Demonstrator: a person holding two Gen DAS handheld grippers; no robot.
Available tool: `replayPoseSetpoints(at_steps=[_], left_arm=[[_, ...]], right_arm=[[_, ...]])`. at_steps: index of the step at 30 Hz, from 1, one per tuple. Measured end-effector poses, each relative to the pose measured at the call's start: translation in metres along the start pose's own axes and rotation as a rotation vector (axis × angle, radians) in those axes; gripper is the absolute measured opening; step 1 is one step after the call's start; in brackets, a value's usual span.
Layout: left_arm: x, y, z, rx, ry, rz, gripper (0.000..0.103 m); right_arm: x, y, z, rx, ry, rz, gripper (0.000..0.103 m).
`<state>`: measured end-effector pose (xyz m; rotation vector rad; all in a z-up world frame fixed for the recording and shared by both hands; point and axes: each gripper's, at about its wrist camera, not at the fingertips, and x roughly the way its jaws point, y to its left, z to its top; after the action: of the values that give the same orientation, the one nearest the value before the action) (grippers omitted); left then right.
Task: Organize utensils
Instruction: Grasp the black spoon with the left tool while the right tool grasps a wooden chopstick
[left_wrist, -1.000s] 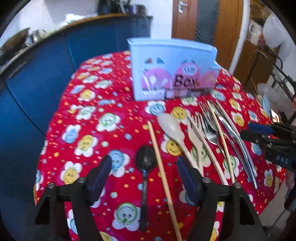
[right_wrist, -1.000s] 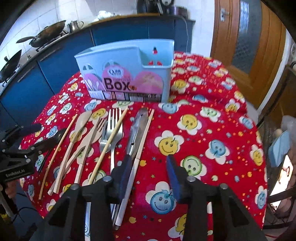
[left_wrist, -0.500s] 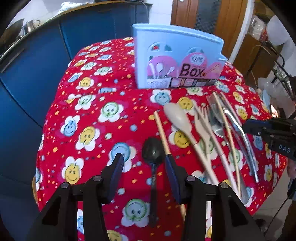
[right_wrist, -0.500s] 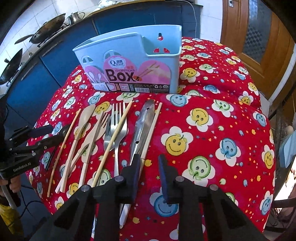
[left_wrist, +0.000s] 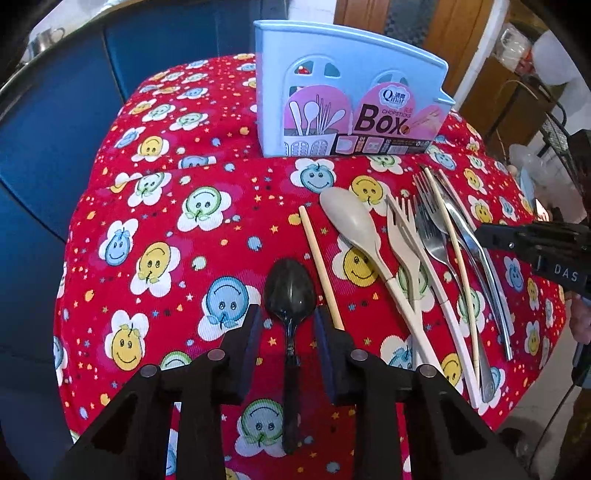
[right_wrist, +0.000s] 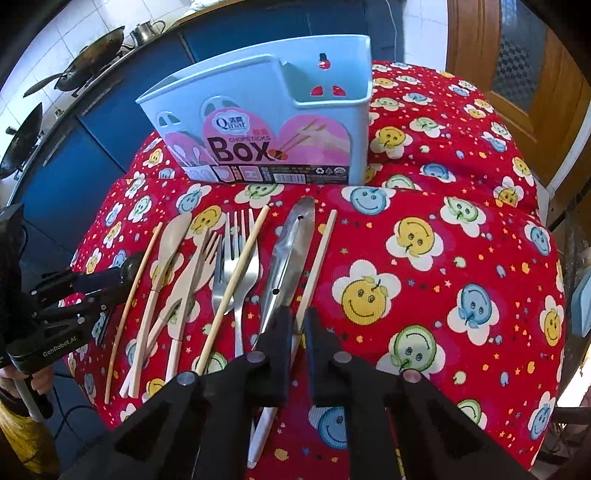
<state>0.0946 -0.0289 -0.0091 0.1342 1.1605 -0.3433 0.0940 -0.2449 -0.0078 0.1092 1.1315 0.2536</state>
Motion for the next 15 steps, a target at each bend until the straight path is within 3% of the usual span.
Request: replayPoseSetpoints(at_steps=[6,15], left_arm=[[-0.003,-0.002,-0.005,0.050,0.033,0.004,0.020],[0.005,-0.014,0.008,0.113,0.074,0.017,0.007]], right_arm=[[-0.006,-0.003,-0.004,-0.025,0.027,-0.059,0.007],[0.004,-0.005,0.009,-0.031,0.116,-0.053,0.011]])
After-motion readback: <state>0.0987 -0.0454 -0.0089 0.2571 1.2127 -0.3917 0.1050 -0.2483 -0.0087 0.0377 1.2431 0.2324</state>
